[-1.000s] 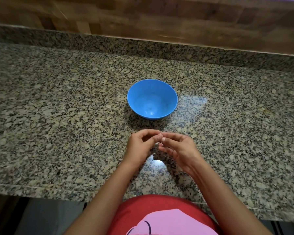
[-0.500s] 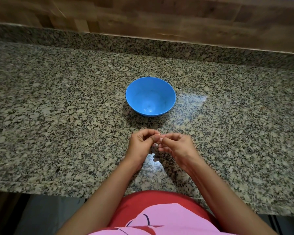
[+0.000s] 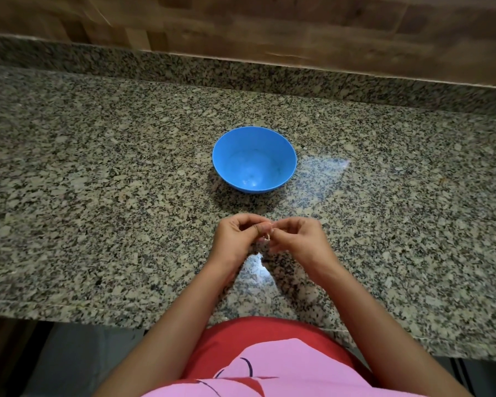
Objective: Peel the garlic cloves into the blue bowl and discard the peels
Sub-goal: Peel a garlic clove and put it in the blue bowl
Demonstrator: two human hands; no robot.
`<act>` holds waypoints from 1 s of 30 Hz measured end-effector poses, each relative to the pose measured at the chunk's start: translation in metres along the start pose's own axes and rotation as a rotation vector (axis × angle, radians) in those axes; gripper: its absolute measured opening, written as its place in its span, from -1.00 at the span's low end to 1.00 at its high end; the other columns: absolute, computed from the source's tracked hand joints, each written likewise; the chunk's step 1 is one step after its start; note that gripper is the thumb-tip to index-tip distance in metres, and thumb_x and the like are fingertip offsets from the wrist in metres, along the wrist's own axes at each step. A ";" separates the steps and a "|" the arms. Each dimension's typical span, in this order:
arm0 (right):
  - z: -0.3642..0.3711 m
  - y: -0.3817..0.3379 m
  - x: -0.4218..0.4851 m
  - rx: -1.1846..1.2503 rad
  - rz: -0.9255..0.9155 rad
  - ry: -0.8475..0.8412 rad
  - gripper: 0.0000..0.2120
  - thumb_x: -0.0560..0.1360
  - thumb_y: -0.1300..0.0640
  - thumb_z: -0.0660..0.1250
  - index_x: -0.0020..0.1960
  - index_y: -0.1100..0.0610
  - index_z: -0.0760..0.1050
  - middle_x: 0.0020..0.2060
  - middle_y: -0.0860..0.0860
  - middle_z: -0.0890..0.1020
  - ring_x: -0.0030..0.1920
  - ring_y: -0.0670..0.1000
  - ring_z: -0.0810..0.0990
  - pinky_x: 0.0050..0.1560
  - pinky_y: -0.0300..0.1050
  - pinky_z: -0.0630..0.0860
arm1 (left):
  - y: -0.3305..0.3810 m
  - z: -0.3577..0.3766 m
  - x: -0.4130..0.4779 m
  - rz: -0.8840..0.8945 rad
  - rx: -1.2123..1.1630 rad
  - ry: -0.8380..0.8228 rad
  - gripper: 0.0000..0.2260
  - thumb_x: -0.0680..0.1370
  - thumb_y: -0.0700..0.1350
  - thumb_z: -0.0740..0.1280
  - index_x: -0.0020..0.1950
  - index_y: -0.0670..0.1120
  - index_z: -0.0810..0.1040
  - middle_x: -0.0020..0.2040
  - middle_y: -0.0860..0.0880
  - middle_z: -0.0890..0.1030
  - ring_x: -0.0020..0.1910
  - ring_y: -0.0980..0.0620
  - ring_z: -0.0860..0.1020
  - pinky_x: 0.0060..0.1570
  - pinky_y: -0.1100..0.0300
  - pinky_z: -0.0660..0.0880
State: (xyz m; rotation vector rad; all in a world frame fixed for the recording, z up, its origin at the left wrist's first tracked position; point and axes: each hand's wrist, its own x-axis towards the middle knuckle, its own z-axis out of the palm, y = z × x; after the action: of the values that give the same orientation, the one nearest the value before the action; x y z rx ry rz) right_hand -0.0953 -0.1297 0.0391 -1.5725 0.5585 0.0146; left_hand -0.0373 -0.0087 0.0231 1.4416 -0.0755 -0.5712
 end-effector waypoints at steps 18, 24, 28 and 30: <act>0.006 0.010 -0.001 -0.071 0.061 -0.001 -0.92 0.47 0.34 0.31 -0.20 0.25 0.49 -0.41 0.06 0.54 -0.43 0.00 0.49 -0.43 -0.22 0.42 | -0.007 0.004 0.000 0.087 0.298 0.007 -0.84 0.48 -0.29 0.37 -0.22 -0.06 0.61 -0.25 0.05 0.62 -0.24 0.14 0.57 -0.15 0.25 0.56; 0.001 0.010 -0.002 0.492 0.213 -0.059 -0.90 0.48 0.43 0.27 -0.18 0.34 0.54 -0.38 0.13 0.61 -0.44 -0.06 0.58 -0.41 -0.31 0.52 | -0.008 0.004 0.003 -0.015 0.177 -0.020 -0.92 0.52 -0.28 0.34 -0.13 -0.14 0.60 -0.25 -0.05 0.62 -0.30 0.06 0.55 -0.29 0.26 0.54; -0.003 0.010 -0.003 0.621 0.200 -0.023 -0.93 0.35 0.37 0.37 -0.17 0.30 0.53 -0.34 0.14 0.65 -0.36 0.03 0.65 -0.33 -0.22 0.60 | -0.006 0.005 -0.001 -0.026 -0.013 -0.051 -0.91 0.52 -0.29 0.33 -0.04 -0.20 0.62 -0.15 -0.06 0.67 -0.20 0.04 0.62 -0.19 0.24 0.59; -0.005 0.011 -0.004 0.425 0.103 0.059 -0.89 0.35 0.37 0.42 -0.14 0.28 0.54 -0.29 0.15 0.65 -0.36 0.03 0.64 -0.28 -0.15 0.62 | -0.004 0.005 -0.002 -0.028 -0.047 -0.029 -0.91 0.51 -0.27 0.35 -0.02 -0.23 0.62 -0.13 -0.12 0.66 -0.22 0.05 0.61 -0.23 0.29 0.57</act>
State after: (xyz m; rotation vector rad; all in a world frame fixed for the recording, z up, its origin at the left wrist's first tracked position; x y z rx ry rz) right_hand -0.1045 -0.1331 0.0306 -1.1331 0.6420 -0.0685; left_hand -0.0426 -0.0124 0.0208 1.3902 -0.0647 -0.6134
